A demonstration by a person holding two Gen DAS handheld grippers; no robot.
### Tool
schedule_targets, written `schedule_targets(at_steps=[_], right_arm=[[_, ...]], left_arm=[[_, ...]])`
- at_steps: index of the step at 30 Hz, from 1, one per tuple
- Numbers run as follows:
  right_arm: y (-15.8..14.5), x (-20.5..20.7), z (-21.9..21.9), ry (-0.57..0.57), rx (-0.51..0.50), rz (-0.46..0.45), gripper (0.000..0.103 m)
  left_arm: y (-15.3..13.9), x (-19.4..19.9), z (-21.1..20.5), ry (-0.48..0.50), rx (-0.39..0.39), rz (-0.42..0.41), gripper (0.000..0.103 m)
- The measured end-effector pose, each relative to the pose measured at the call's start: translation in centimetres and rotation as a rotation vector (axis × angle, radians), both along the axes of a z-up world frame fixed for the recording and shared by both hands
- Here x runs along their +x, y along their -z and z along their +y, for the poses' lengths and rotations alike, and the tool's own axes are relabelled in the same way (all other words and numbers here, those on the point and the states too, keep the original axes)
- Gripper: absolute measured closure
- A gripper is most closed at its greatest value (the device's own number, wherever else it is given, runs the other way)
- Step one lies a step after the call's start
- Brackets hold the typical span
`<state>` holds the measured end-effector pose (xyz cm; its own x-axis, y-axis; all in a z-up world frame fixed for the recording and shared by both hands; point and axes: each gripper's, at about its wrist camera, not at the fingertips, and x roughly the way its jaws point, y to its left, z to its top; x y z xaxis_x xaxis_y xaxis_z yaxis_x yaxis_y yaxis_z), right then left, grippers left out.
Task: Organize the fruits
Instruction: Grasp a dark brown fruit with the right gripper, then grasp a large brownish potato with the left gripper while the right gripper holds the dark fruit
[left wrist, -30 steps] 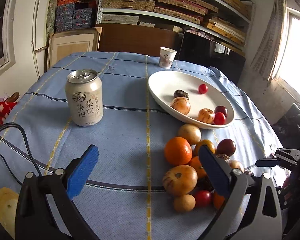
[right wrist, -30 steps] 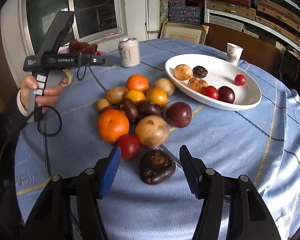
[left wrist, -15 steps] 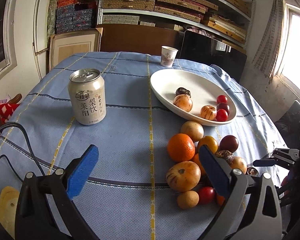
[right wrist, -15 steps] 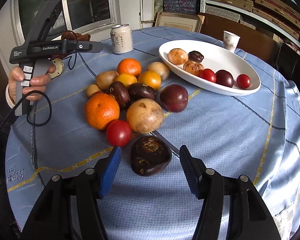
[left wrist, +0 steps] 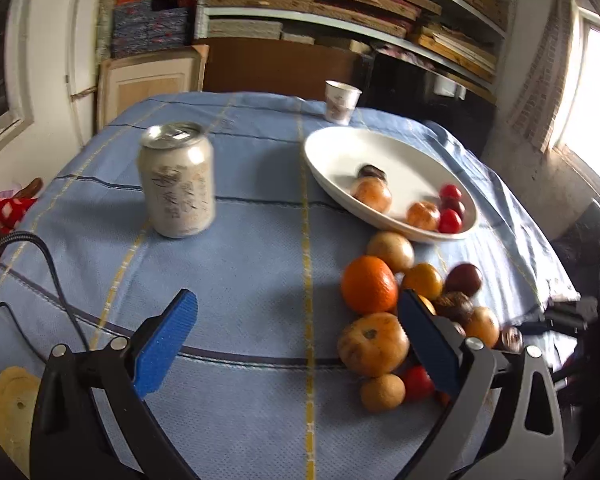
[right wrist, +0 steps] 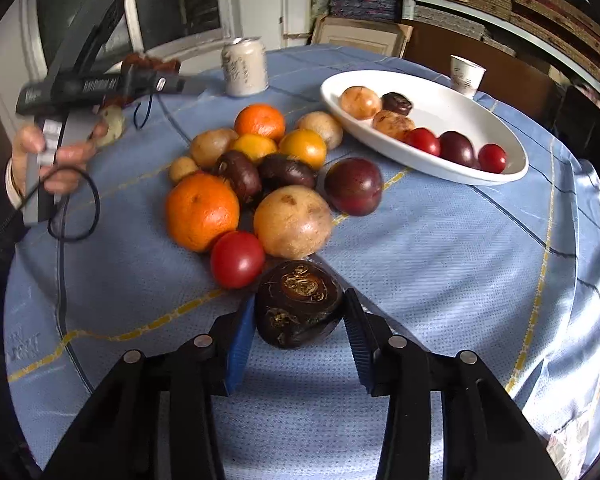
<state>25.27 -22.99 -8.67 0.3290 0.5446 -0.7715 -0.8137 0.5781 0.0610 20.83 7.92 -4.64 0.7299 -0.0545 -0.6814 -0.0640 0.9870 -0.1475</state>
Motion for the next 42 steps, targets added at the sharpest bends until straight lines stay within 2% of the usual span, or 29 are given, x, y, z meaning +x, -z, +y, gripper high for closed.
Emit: schedule_targets(at_steps=[4,7,10,12,14,23,28,36,42], right_arm=[[-0.6,1.5,-1.6,0.089,0.066,0.038,0.059],[-0.6,2.0,-2.1,0.129,0.079,0.049,0.059],[-0.6,2.3,-2.5,0.156,0.09,0.054,0.059],[-0.6,2.5,-2.6,0.168,0.096,0.062,0.059],[-0.6,2.5,-2.7,0.176,0.098,0.059,0.059],[-0.7,2.3,-2.6,0.175,0.088,0.045,0.059],[-0.7,2.2,-2.6,0.174,0.088,0.046,0.059],[-0.7,2.2,-2.6,0.175,0.09,0.048,0.059],[-0.8,2.6,-2.9,0.177,0.13,0.066,0.059]], left_arm=[[1.1,0.5,-1.8,0.126,-0.007,0.068,0.005],[1.8,0.8,-3.2,0.18,0.014,0.099,0.006],[2.2,0.9,-3.5,0.216,-0.003,0.116,0.022],[2.6,1.2,-3.5,0.22,-0.022,0.134,0.024],[3.0,1.5,-3.2,0.225,-0.05,0.157,0.037],[4.0,2.3,-3.2,0.241,-0.095,0.197,0.052],[4.1,2.5,-3.4,0.25,-0.093,0.196,0.057],[4.0,2.5,-3.3,0.236,-0.089,0.19,0.058],[3.2,2.0,-3.1,0.218,-0.066,0.15,0.058]])
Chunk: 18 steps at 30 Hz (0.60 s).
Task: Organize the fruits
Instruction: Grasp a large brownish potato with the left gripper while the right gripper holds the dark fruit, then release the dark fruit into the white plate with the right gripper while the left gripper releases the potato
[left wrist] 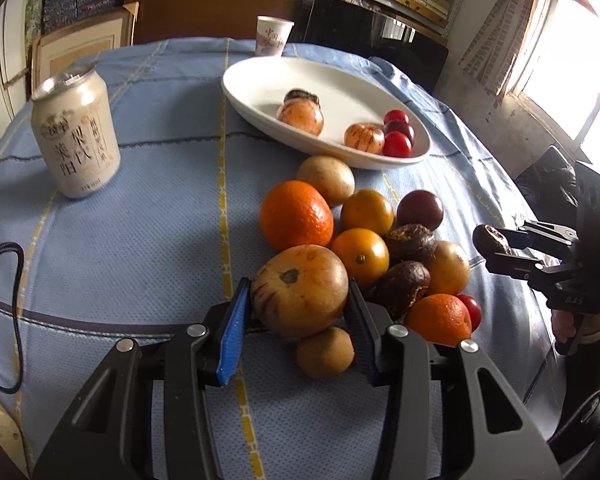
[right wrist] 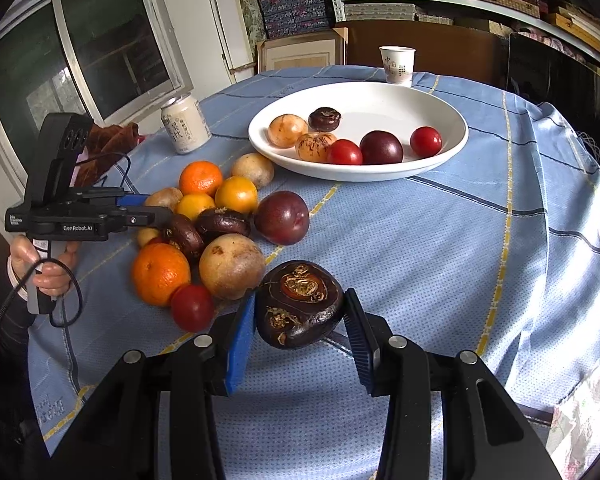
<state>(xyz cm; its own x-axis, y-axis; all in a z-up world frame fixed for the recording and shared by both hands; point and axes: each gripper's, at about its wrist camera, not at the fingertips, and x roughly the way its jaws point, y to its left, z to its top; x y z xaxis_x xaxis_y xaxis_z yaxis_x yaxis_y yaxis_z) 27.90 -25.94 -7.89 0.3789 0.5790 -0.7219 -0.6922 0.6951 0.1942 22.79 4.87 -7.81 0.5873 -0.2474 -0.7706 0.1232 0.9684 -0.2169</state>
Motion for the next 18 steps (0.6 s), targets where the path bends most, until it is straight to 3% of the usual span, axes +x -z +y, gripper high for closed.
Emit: schedule_targets(at_steps=[5,12,16,18], right_arm=[[-0.7,0.4,-0.6,0.008,0.082,0.006,0.059],[-0.8,0.8,-0.2,0.051,0.124,0.011,0.059],[-1.2,2.4,0.0,0.111,0.236,0.038,0.059],[-1.9,3.6,0.6,0.17,0.267,0.012,0.059]], left_arm=[[-1.3,-0.7,-0.1,-0.005,0.006,-0.064,0.058],[-1.6,-1.1,-0.5,-0.009,0.051,-0.092,0.058],[-2.1,-0.2,0.0,0.012,-0.072,-0.069,0.058],[-2.8,0.8,-0.2,0.003,-0.075,-0.074,0.058]])
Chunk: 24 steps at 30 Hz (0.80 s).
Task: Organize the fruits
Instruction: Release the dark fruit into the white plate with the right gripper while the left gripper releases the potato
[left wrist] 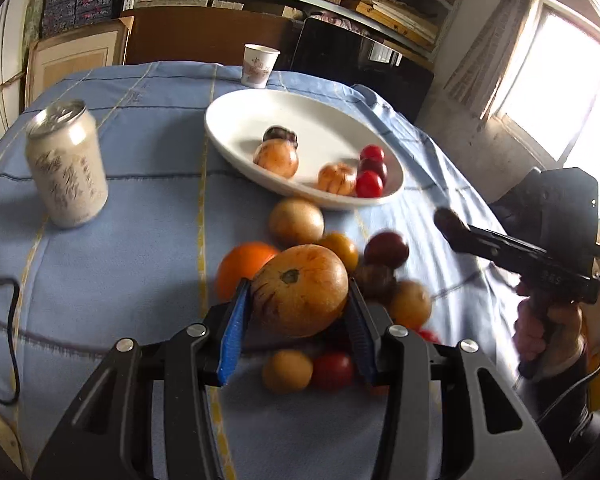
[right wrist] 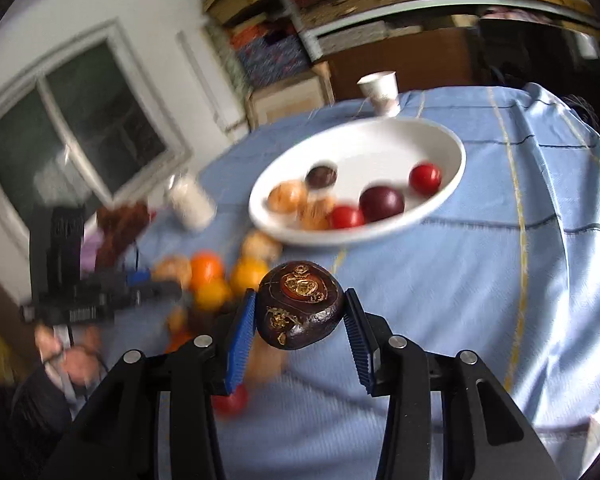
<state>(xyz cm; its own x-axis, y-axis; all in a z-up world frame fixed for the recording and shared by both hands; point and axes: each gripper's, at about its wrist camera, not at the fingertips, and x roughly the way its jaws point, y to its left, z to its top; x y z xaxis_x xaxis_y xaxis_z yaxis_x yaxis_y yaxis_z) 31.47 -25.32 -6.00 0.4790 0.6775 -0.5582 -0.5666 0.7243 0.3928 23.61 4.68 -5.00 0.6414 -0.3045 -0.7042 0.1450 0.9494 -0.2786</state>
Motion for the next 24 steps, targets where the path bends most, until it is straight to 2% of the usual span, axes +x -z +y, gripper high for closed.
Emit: schedule_targets(at_steps=[3,6,9,15,18,21,23,24], right_arm=[[-1.1,1.9,1.4,0.086,0.023,-0.05,0.059],[-1.3,4.0,2.5,0.135,0.036,-0.054,0.059],[-1.0,5.9,3.7,0.157,0.023,-0.039,0.059],[0.2,8.3,4.6,0.158,-0.002,0.002,0.059],[0.6,8.7,4.6,0.154,-0.002,0.009,0.057],[0.4,8.6,4.5,0.148,0.0,-0.009,0.054],[-0.1,8.0,4.4,0.141,-0.003,-0.027,0.053],[-0.3,7.7,4.3,0.139,-0.002,-0.034,0.051]], left_arm=[[-1.6,1.7,-0.5,-0.006,0.008,-0.031,0.058],[-3.3,4.7,-0.8,-0.027,0.02,-0.051,0.058],[-4.1,8.6,-0.9,-0.053,0.037,-0.028,0.058],[-2.8,15.2,-1.0,-0.04,0.032,0.108,0.058],[-1.7,16.8,-1.5,-0.031,0.054,0.145,0.058],[-1.2,17.4,-1.7,-0.042,0.064,0.146,0.056],[-1.6,16.9,-1.3,-0.066,0.06,0.137,0.039],[-2.1,16.3,-1.1,-0.078,0.059,0.113,0.035]])
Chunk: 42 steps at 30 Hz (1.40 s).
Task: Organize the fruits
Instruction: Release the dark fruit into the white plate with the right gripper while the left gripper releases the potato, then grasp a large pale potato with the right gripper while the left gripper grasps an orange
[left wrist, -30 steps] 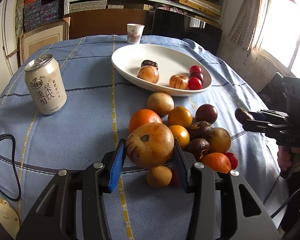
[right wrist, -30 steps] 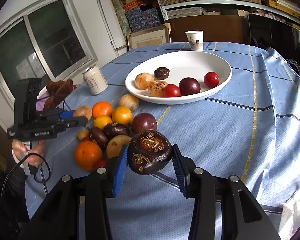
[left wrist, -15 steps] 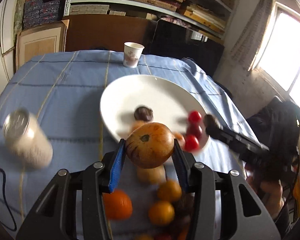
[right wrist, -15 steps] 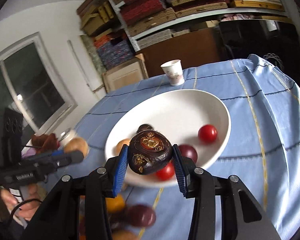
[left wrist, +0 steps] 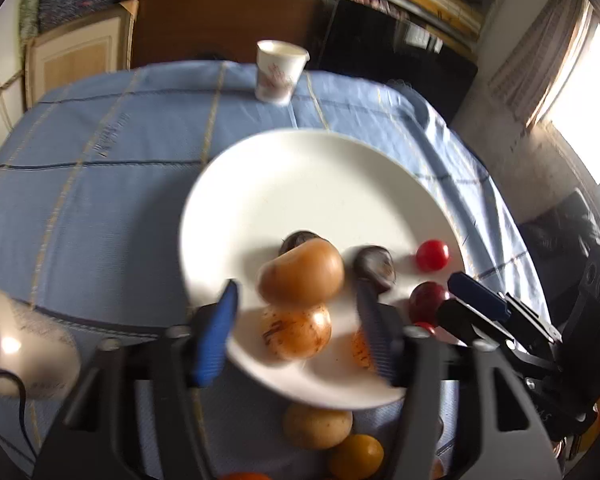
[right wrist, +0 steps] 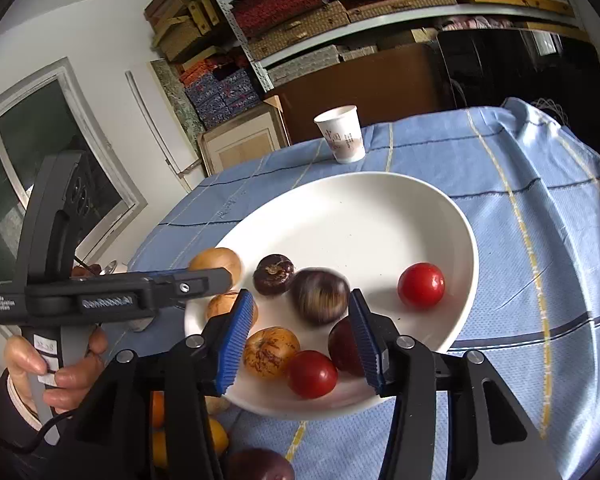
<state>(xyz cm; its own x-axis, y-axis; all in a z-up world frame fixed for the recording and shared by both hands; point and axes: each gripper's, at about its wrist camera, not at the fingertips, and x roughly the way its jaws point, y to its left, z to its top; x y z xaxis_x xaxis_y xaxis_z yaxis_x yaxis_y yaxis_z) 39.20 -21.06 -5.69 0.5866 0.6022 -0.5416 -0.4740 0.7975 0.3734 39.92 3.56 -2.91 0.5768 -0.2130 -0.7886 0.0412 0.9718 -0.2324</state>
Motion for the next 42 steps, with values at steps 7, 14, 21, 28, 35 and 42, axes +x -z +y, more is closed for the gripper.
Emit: schedule_targets(at_steps=[7,14,21,28,35,42], right_arm=[[-1.5,-4.4,-1.2,-0.059,0.01,-0.018,0.044],[-0.9,-9.7,-0.9,-0.195,-0.102,-0.057,0.04],[1.0,-11.4,-1.8,-0.237,-0.15,0.023,0.048],[2.1,-11.9,-0.7,-0.288,-0.156,0.079,0.051],[3.1,-11.4,-0.2,-0.285,-0.17,0.116,0.051],[3.8,-11.2,0.5,-0.302,-0.169,0.146,0.055]], left_arm=[[-2.2,-9.2,2.0,-0.1,0.109,-0.196,0.005],[1.0,-15.6,3.7,-0.131,0.159,-0.192,0.005],[0.8,-17.4,4.5,-0.182,0.194,-0.221,0.005],[0.9,-17.4,5.4,-0.206,0.166,-0.197,0.005],[0.9,-17.3,5.2,-0.204,0.156,-0.2,0.005],[0.8,-17.4,5.0,-0.203,0.159,-0.207,0.005]])
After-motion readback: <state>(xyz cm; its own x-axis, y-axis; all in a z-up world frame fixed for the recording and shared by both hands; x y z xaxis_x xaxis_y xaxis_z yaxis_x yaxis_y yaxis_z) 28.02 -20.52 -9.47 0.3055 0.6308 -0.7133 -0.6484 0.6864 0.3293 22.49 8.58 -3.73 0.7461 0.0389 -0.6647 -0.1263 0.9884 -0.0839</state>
